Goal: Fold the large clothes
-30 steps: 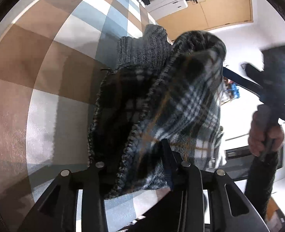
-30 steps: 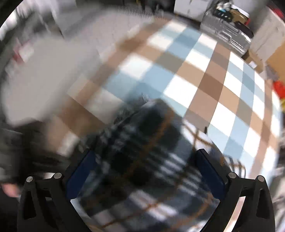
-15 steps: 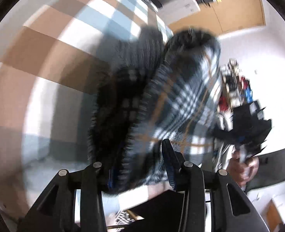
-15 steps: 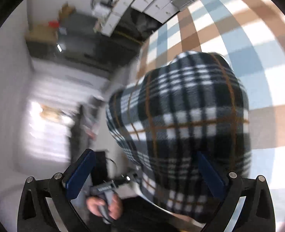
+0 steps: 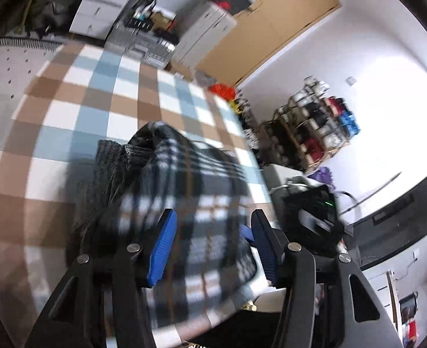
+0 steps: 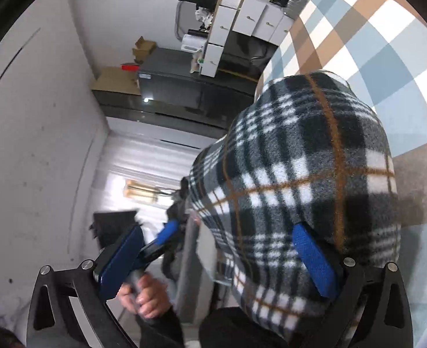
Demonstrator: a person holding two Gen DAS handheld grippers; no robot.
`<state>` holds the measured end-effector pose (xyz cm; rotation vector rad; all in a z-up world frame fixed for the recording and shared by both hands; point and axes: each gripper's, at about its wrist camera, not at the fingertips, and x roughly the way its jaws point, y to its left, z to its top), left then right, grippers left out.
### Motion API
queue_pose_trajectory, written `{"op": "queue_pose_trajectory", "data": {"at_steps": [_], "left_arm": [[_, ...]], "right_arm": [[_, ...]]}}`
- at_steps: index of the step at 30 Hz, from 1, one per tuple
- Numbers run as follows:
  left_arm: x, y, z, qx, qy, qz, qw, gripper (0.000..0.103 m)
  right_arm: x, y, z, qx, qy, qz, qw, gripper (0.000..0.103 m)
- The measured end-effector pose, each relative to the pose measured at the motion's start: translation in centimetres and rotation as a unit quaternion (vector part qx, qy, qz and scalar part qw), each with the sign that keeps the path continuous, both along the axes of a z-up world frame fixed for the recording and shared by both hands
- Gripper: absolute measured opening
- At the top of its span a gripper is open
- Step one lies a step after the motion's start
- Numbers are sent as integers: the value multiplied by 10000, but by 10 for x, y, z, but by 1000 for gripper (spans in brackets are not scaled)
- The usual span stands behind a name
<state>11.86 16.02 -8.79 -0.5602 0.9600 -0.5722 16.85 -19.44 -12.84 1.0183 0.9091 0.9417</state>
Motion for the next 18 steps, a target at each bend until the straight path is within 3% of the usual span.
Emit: {"op": "queue_pose_trajectory", "data": {"at_steps": [3, 6, 10, 12, 14, 16, 18], "left_arm": [[20, -3, -22, 51, 285, 102, 9995, 47], [13, 17, -30, -606, 296, 305, 9973, 46], [-1, 27, -39, -1077, -35, 288, 9938, 32], [-2, 28, -41, -1064, 46, 287, 9939, 23], [-5, 31, -39, -1232, 90, 250, 9920, 23], [-9, 31, -31, -1095, 64, 239, 9937, 23], [-11, 21, -19, -677, -55, 238, 9974, 24]], "right_arm": [[-2, -3, -3, 19, -47, 94, 9999, 103], [-7, -3, -7, 43, -35, 185, 9998, 103], [-8, -5, -4, -136, -75, 282, 9995, 103], [-10, 0, -2, -325, -157, 312, 9989, 103], [-12, 3, 2, -538, -260, 315, 9977, 103], [-15, 8, 7, -779, -400, 262, 9958, 103], [-23, 14, 15, -1092, -595, 111, 9922, 103]]}}
